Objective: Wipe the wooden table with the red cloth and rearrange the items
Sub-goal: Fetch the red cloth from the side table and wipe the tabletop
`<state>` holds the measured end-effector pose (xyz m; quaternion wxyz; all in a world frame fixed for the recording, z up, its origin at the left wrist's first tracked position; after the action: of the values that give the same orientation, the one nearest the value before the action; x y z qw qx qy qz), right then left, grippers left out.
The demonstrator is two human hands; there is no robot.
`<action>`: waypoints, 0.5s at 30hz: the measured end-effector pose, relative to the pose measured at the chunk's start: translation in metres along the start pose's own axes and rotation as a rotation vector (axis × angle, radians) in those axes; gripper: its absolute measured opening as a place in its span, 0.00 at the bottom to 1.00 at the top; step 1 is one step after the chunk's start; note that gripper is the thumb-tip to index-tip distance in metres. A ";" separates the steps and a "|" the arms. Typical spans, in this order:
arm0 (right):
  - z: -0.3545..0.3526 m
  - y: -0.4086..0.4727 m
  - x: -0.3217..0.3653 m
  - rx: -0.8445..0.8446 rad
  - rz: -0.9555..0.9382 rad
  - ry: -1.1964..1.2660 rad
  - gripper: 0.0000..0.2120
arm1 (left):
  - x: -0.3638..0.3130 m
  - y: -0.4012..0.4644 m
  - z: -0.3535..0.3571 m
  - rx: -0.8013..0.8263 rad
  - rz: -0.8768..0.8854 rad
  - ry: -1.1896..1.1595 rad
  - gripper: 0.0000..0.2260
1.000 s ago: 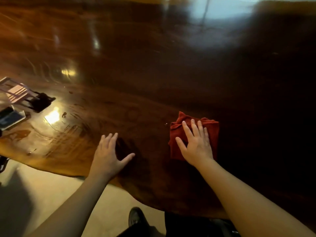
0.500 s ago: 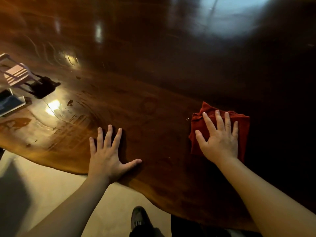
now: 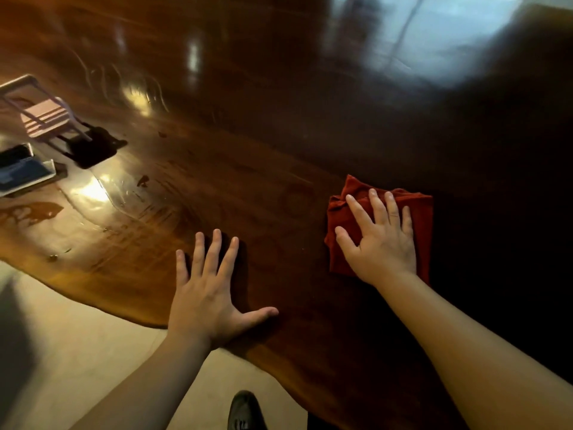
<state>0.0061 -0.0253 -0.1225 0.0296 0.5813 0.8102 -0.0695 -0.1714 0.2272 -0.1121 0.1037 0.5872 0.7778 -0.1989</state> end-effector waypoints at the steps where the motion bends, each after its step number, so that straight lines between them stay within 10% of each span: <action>1: -0.003 0.004 0.007 -0.007 -0.005 0.008 0.34 | -0.003 0.001 0.000 0.001 0.005 -0.001 0.60; 15: -0.021 -0.024 0.130 -0.107 -0.277 0.095 0.33 | 0.003 0.001 -0.001 0.045 0.034 -0.047 0.66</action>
<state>-0.0583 0.0924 -0.1170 0.0120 0.4641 0.8857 -0.0022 -0.1717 0.2302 -0.1128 0.1121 0.5975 0.7605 -0.2281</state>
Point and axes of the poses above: each hand's wrist, its own y-axis towards the middle knuckle, its own z-axis out of the palm, x = y × z, the point moved 3 cm from there along y, towards the middle knuckle, and after that the axes turned 15 degrees about -y, right-handed, at the moved point
